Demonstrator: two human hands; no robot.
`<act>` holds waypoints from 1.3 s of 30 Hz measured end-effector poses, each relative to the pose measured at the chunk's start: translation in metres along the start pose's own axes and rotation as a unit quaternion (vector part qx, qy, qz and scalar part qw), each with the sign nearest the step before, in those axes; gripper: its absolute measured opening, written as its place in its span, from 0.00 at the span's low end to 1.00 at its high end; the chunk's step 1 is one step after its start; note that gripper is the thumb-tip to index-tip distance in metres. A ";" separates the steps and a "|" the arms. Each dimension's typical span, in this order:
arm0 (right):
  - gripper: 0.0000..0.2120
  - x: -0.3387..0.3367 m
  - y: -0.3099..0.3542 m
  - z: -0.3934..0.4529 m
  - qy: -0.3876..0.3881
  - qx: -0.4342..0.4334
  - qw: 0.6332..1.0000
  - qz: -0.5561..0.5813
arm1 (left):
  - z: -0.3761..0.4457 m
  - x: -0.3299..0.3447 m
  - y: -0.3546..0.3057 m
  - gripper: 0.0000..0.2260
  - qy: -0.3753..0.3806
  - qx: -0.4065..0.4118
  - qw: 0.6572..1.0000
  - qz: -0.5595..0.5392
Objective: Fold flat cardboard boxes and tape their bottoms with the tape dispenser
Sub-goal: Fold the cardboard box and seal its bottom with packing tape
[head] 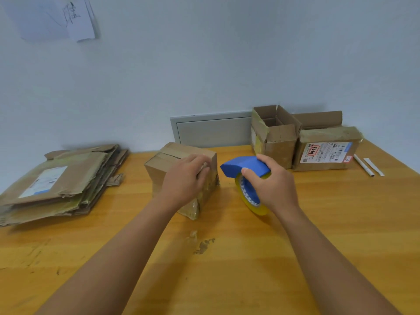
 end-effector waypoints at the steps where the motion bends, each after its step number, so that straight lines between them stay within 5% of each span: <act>1: 0.28 0.005 0.001 -0.003 -0.010 -0.001 1.000 0.005 | 0.000 0.001 0.001 0.10 -0.002 -0.014 1.000 0.007; 19: 0.28 0.028 -0.006 -0.032 -0.085 -0.029 0.996 0.031 | -0.007 0.009 0.014 0.20 0.024 -0.058 0.993 0.096; 39: 0.30 0.028 -0.011 -0.033 -0.088 -0.045 0.995 0.022 | -0.018 -0.007 0.020 0.14 -0.044 -0.024 0.996 0.080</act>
Point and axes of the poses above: each hand's wrist, its own z-axis towards the middle knuckle, its own x-axis out of the palm, y = z × x, the point moved 7 cm from there along z, towards the middle knuckle, and after that the axes turned 10 degrees about y, right-handed, at the moved point
